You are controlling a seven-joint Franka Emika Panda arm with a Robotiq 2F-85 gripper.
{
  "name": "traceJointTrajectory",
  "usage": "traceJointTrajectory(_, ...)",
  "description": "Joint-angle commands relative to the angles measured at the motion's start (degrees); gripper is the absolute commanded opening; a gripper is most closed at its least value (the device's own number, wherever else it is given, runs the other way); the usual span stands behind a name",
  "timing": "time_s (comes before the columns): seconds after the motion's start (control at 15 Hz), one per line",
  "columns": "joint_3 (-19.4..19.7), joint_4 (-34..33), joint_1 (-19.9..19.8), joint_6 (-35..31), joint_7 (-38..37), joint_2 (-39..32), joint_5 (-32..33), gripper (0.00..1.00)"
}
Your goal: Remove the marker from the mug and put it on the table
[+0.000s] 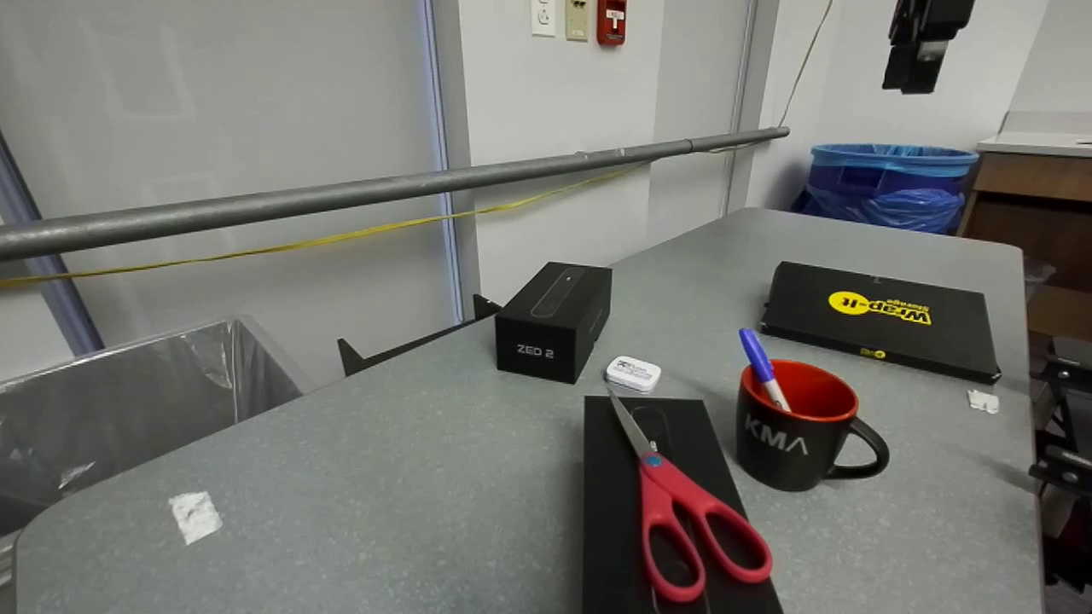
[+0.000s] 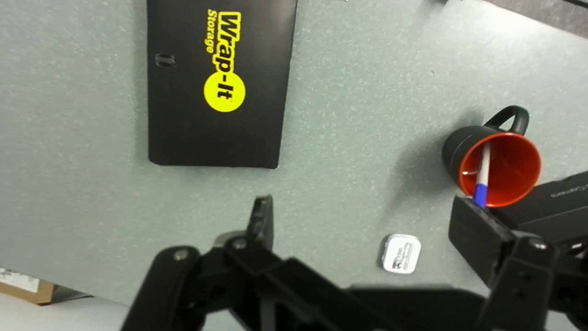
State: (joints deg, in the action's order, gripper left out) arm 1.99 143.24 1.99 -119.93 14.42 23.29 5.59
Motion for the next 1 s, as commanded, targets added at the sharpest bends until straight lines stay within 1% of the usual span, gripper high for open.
traceJointTrajectory(0.0, -0.6, 0.3, 0.7, 0.2, 0.0, -0.6, -0.6, 1.00)
traceJointTrajectory(0.13, -1.1, 0.5, 1.5, 0.2, 0.0, -1.5, -1.3, 1.00)
traceJointTrajectory(0.4, -1.1, 0.4, 1.5, 0.2, 0.1, -1.6, -1.4, 1.00)
traceJointTrajectory(0.53, -1.3, 0.1, 2.1, -1.2, 0.0, -3.9, -2.5, 1.00)
traceJointTrajectory(0.73, -1.9, -0.2, 3.7, -7.5, -0.6, -9.9, -7.4, 1.00)
traceJointTrajectory(0.8, -2.0, -0.5, 4.4, -9.6, 0.4, -12.1, -10.0, 1.00)
traceJointTrajectory(0.93, -3.2, -0.3, 5.2, -14.5, 0.3, -15.8, -12.4, 1.00)
